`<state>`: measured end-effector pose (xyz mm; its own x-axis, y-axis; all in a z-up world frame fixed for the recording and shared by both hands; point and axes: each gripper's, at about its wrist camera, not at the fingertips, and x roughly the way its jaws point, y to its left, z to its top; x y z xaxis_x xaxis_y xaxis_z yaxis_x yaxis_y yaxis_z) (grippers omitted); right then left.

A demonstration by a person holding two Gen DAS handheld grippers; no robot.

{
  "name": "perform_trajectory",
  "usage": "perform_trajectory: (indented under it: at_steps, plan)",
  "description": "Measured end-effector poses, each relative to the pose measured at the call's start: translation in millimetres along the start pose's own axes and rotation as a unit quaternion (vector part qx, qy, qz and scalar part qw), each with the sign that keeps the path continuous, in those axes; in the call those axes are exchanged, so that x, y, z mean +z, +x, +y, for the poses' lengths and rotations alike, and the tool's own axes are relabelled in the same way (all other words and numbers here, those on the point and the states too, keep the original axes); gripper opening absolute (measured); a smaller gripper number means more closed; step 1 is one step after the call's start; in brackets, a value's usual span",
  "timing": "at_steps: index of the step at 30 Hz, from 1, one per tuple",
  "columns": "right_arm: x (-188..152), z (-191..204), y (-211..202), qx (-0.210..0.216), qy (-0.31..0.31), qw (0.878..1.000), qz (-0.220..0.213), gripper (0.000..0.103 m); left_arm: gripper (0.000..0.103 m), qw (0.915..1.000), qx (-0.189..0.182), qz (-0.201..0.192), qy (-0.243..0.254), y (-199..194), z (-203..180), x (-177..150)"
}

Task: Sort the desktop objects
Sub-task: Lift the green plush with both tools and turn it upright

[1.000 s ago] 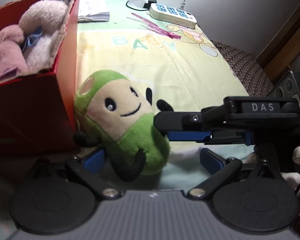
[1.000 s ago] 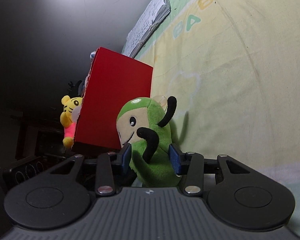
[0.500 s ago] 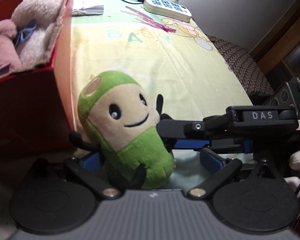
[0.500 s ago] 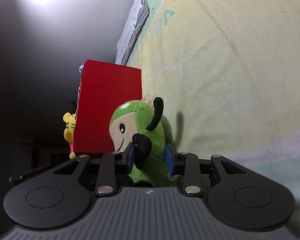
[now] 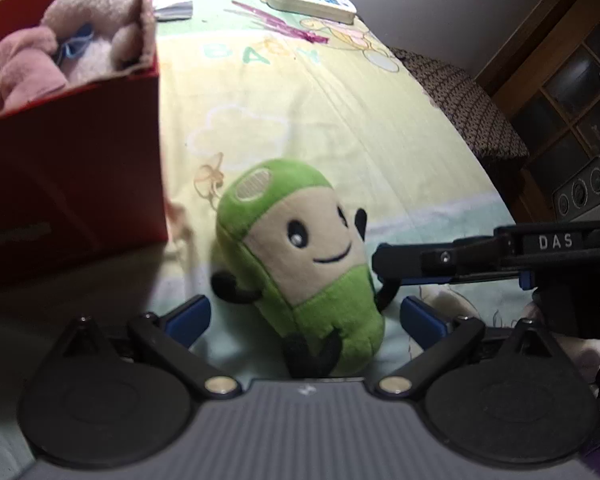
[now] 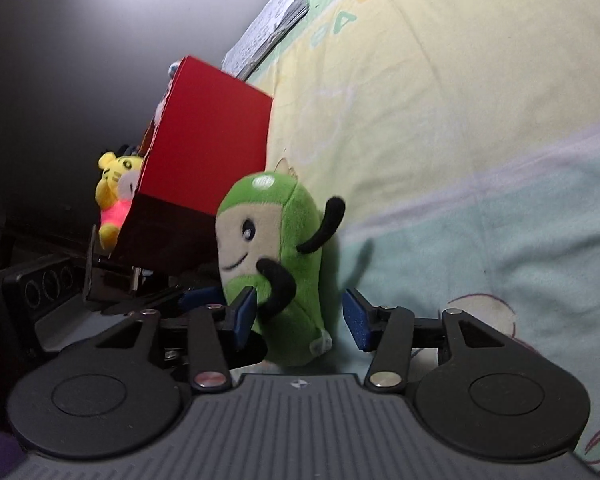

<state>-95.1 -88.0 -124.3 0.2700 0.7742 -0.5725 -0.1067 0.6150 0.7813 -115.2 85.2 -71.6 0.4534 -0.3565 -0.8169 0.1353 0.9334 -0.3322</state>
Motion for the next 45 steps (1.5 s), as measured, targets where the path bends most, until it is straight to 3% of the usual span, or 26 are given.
perform_trajectory:
  at_steps: [5,7,10,14,19,25,33,38,45]
  plan:
    - [15,-12,5,0.028,0.059,0.997,-0.051,0.054,0.101,0.9993,-0.012,-0.01,-0.035,10,6,9]
    - [18,-10,16,0.018,0.055,0.997,-0.043,0.055,0.101,0.9988,-0.008,-0.013,-0.047,14,5,9]
    - [17,-1,30,0.045,0.05,0.998,-0.019,0.056,0.101,0.9977,0.006,-0.007,-0.067,18,10,9]
    - [12,4,40,0.063,0.054,0.997,-0.001,0.057,0.1,0.9961,-0.002,-0.003,-0.088,14,18,1]
    - [11,0,31,0.063,0.05,0.997,-0.012,0.054,0.1,0.9958,-0.005,-0.008,-0.091,13,15,-3]
    - [7,4,32,0.066,0.034,0.997,-0.009,0.057,0.099,0.9985,0.009,-0.008,-0.053,18,0,1]
    - [-13,9,19,0.054,0.052,0.997,-0.031,0.05,0.097,0.9992,-0.035,0.018,0.009,14,-12,-6]
    - [-36,18,-3,0.041,0.071,0.994,-0.069,0.05,0.097,0.9953,-0.062,0.016,0.073,3,-26,-7]
    - [-56,52,-25,0.031,0.061,0.987,-0.144,0.05,0.097,0.9891,-0.109,-0.019,0.097,-28,-23,10]
